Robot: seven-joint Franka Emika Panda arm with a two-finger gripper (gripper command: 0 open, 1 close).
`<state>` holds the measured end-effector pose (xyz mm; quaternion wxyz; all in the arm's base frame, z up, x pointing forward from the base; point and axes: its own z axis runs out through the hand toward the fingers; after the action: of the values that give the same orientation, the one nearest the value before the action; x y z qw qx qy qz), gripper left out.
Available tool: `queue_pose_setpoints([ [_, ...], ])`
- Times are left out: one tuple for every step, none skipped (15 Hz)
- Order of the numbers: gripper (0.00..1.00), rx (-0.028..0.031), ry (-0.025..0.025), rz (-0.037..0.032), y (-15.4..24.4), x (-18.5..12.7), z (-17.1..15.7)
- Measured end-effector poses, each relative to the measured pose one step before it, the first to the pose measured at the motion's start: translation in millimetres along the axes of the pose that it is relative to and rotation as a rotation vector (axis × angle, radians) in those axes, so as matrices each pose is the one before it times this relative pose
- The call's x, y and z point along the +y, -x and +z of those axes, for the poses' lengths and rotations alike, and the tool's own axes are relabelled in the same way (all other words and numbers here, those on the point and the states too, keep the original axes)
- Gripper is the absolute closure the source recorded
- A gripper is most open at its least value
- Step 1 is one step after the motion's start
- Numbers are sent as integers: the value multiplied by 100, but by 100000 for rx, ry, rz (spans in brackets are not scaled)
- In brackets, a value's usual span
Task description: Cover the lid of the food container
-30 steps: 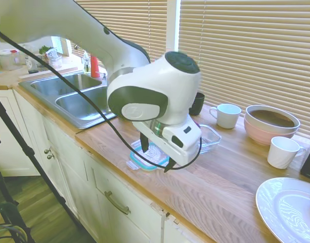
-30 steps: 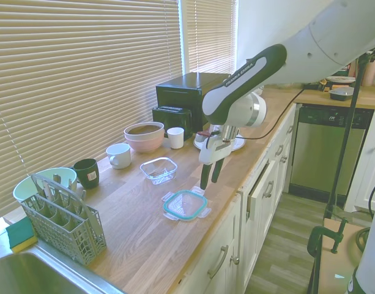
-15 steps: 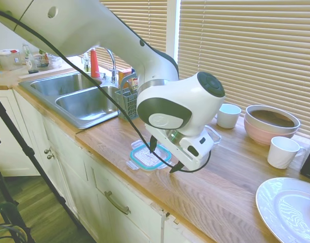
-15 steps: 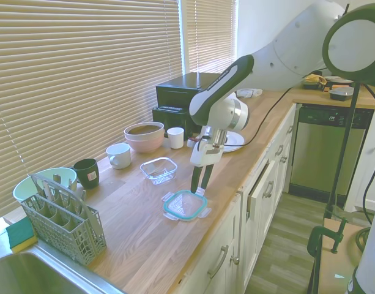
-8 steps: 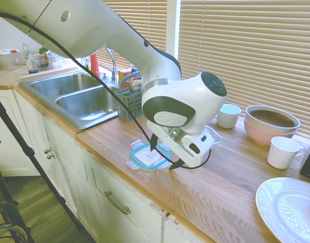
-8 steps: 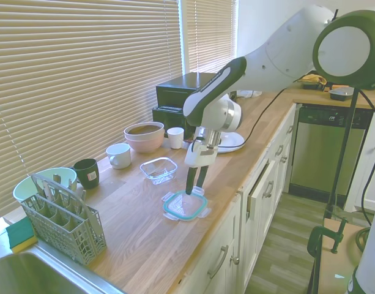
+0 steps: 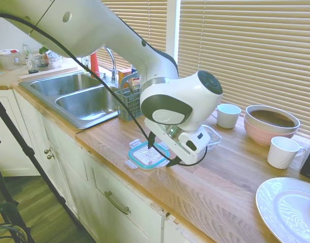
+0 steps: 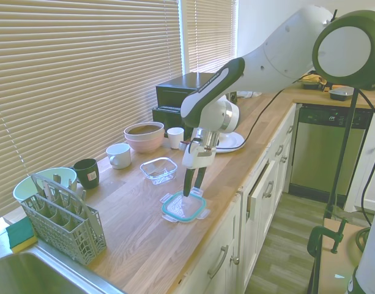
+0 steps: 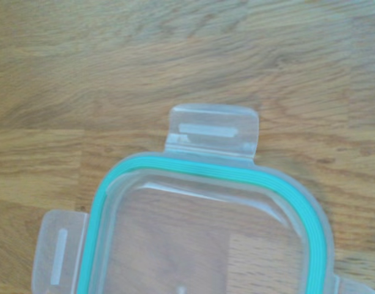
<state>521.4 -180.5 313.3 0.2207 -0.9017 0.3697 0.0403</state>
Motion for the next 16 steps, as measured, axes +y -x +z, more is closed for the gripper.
queue_pose_setpoints([
  [100,-55,-58,340,-42,131,-52],
  [100,-92,-121,461,-74,227,-91],
  [100,-112,-111,793,-143,391,-90],
  [100,-55,-156,896,-175,453,-126],
  [100,-45,-120,670,-172,425,-95],
  [100,-146,-117,543,-132,361,-85],
  [100,-256,-73,365,-99,304,-46],
  [100,-630,-19,-22,-35,242,16],
  [100,-774,54,-499,23,92,99],
  [100,-506,108,-527,35,-26,149],
  [100,-440,129,-420,47,-103,180],
  [100,-300,111,-292,41,-129,160],
  [100,-229,103,-287,56,-141,136],
  [100,-243,130,-220,42,-112,148],
  [100,-194,122,-23,-1,-14,128],
  [100,-132,83,71,-25,45,84],
])
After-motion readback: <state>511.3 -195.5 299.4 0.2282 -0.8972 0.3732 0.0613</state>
